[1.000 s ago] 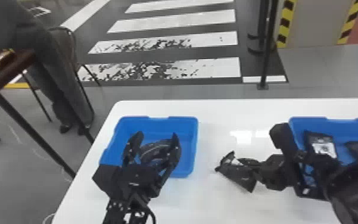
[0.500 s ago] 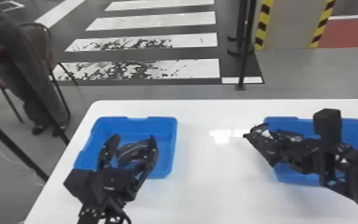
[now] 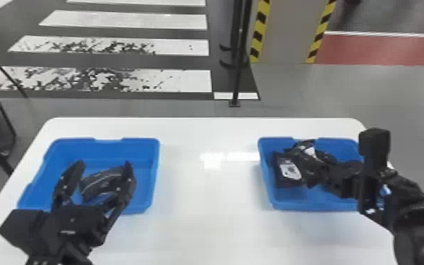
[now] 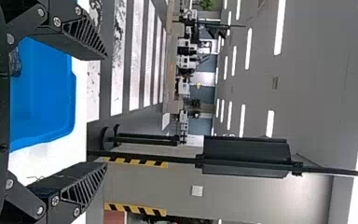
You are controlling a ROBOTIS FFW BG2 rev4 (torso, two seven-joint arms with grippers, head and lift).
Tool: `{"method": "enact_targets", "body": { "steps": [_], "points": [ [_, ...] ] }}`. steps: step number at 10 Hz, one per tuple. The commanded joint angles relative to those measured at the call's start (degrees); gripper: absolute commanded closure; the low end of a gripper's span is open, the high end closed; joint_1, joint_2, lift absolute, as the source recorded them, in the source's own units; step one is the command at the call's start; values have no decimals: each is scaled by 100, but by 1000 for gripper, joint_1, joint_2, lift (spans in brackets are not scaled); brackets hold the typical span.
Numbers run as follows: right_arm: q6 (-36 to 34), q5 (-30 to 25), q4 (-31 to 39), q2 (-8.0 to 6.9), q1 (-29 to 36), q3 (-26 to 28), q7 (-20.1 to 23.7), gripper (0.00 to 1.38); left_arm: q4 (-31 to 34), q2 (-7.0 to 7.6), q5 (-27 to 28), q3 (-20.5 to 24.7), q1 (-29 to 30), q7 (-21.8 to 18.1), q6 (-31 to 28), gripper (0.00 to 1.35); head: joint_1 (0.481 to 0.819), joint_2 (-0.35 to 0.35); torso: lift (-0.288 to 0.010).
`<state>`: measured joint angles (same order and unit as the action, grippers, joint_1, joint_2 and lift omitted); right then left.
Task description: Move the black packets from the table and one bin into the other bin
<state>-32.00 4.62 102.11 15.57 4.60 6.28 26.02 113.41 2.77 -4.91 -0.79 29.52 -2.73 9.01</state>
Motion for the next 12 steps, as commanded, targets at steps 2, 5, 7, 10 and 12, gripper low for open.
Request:
{"method": "enact_targets", "body": {
  "steps": [2, 5, 7, 10, 12],
  "points": [
    [430, 201, 61, -46, 229, 126, -18, 75, 0, -4, 0, -1, -13, 0, -29, 240, 695, -81, -110],
    [1879, 1138, 329, -221, 1030, 138, -71, 223, 0, 5, -34, -13, -83, -9, -127, 239, 695, -69, -110],
    [1963, 1629, 1060, -318, 1804, 138, -273, 257, 0, 5, -80, -1, -83, -26, -240, 239, 695, -42, -110],
    [1344, 2303, 1665, -336, 2591, 149, -299, 257, -28, 49, -57, -47, -196, -44, -395, 240, 695, -13, -110],
    [1344, 2315, 1622, -336, 2577, 149, -290, 259, -42, 66, 434, 79, -576, -307, -1196, 239, 695, -2, -110]
  ]
}}
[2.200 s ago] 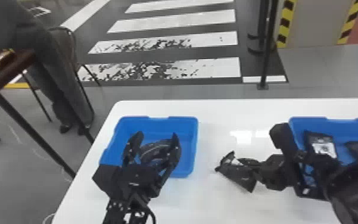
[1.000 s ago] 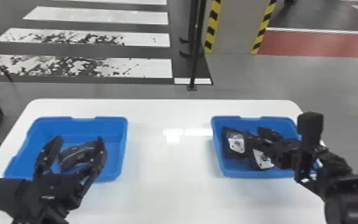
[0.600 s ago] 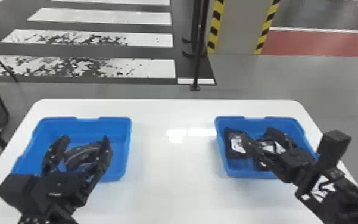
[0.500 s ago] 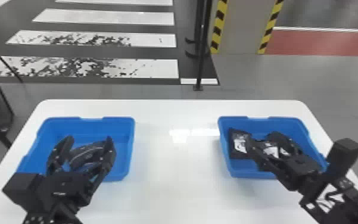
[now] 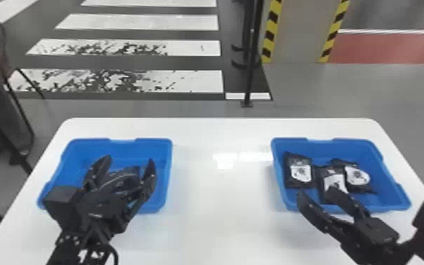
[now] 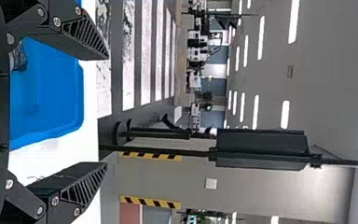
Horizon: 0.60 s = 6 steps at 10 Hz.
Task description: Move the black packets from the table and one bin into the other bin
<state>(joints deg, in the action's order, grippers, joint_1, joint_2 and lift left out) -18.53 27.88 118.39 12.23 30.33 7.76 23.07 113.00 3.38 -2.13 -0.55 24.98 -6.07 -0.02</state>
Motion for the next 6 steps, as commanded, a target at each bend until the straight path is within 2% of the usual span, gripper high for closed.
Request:
{"method": "enact_targets", "body": {
  "steps": [1, 2, 4, 5, 6],
  "points": [
    [-3, -35, -48, -1, -38, -34, 4, 259, -1, -22, 579, 363, -530, -518, -1306, 239, 695, -5, -110],
    [-3, -35, -62, 25, -66, -102, 4, 259, -15, -57, 1002, 660, -825, -826, -1981, 240, 695, -2, -110],
    [-3, -35, -118, 43, -122, -171, 48, 259, -72, -22, 1287, 1117, -1149, -1160, -2740, 240, 695, 82, -110],
    [25, -12, -146, 51, -122, -171, 66, 260, -184, 66, 1379, 1152, -1345, -1371, -3204, 239, 695, 117, -110],
    [39, 0, -146, 43, -122, -171, 75, 260, -536, 180, 1516, 1163, -1697, -1802, -3570, 240, 695, 130, -110]
  ]
}}
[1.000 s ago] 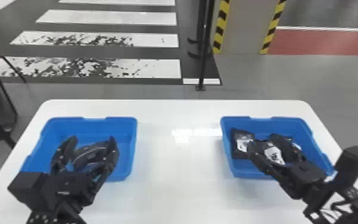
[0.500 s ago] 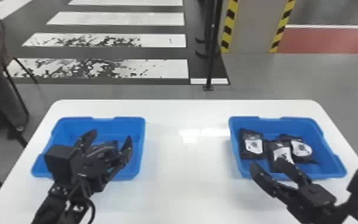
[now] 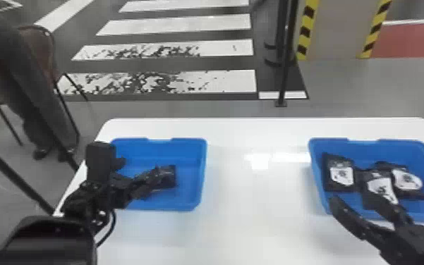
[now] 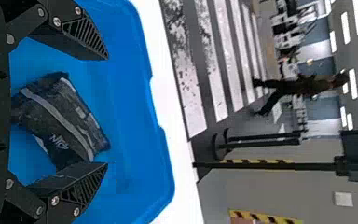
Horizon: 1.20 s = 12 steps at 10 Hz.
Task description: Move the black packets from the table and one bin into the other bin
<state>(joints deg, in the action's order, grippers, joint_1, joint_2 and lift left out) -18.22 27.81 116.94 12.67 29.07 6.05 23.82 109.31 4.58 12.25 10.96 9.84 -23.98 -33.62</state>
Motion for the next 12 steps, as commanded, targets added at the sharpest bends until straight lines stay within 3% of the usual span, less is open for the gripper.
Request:
{"method": "enact_targets", "body": {
  "steps": [1, 4, 7, 8, 9, 10, 11, 12],
  "points": [
    [8, 7, -29, 7, -25, -11, 9, 260, -883, 167, -71, 35, -591, -485, -195, 240, 695, 139, -110],
    [22, 7, -72, 7, -39, -23, 18, 260, -1615, 237, -220, 58, -956, -951, -237, 240, 695, 128, -110],
    [64, 30, -114, 7, -67, -46, 53, 260, -1882, 298, 9, 12, -1181, -1030, -378, 242, 695, 133, -110],
    [78, 41, -128, 7, -81, -46, 62, 260, -1938, 290, 146, -10, -1280, -1021, -631, 320, 695, 135, -110],
    [92, 64, -142, 7, -81, -57, 71, 260, -1966, 307, 340, -147, -1392, -1021, -941, 677, 695, 137, -110],
    [121, 87, -142, 16, -95, -57, 79, 260, -1966, 307, 432, -227, -1420, -1004, -1025, 940, 695, 141, -110],
    [121, 121, -170, 16, -81, -57, 79, 260, -1966, 290, 432, -239, -1378, -951, -870, 1233, 695, 140, -110],
    [121, 144, -184, 16, -95, -57, 97, 260, -1966, 263, 420, -182, -1336, -942, -631, 1207, 695, 139, -110]
  ]
}}
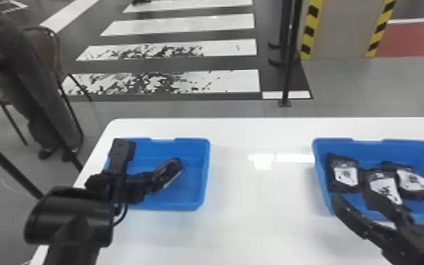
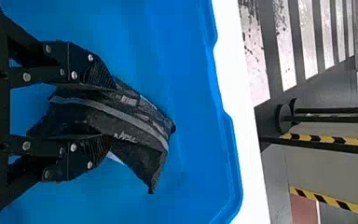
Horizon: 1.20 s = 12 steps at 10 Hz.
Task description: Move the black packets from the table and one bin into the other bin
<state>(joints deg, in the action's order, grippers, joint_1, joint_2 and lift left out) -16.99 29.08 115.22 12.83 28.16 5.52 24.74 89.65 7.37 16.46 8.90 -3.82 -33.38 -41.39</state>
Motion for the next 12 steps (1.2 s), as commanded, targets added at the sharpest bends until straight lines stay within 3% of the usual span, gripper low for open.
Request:
{"method": "enact_targets", "body": {
  "steps": [1, 3, 5, 7, 9, 12],
  "points": [
    [54, 17, -12, 9, 11, 8, 13, 260, 14, -42, -81, 116, 87, 24, 399, 1207, 695, 137, -110],
    [96, 40, -12, 9, -18, -4, 13, 260, 155, -78, -366, 322, 269, 33, 807, 1207, 695, 137, -110],
    [167, 40, 58, 9, -102, 8, 13, 260, 1237, -157, -378, 459, 790, 200, 975, 1207, 695, 139, -110],
    [251, 177, 16, 18, -454, -72, 13, 260, 2264, -297, -629, 276, 1423, 552, 1650, 1207, 695, 147, -110],
    [392, 428, -110, 62, -946, -358, 13, 260, 2292, -324, -972, -307, 1619, 771, 2311, 1207, 695, 109, -110],
    [575, 748, -420, 123, -1593, -929, -22, 260, 2292, -130, -1463, -1449, 1746, 973, 2747, 1207, 695, 40, -110]
  ]
}}
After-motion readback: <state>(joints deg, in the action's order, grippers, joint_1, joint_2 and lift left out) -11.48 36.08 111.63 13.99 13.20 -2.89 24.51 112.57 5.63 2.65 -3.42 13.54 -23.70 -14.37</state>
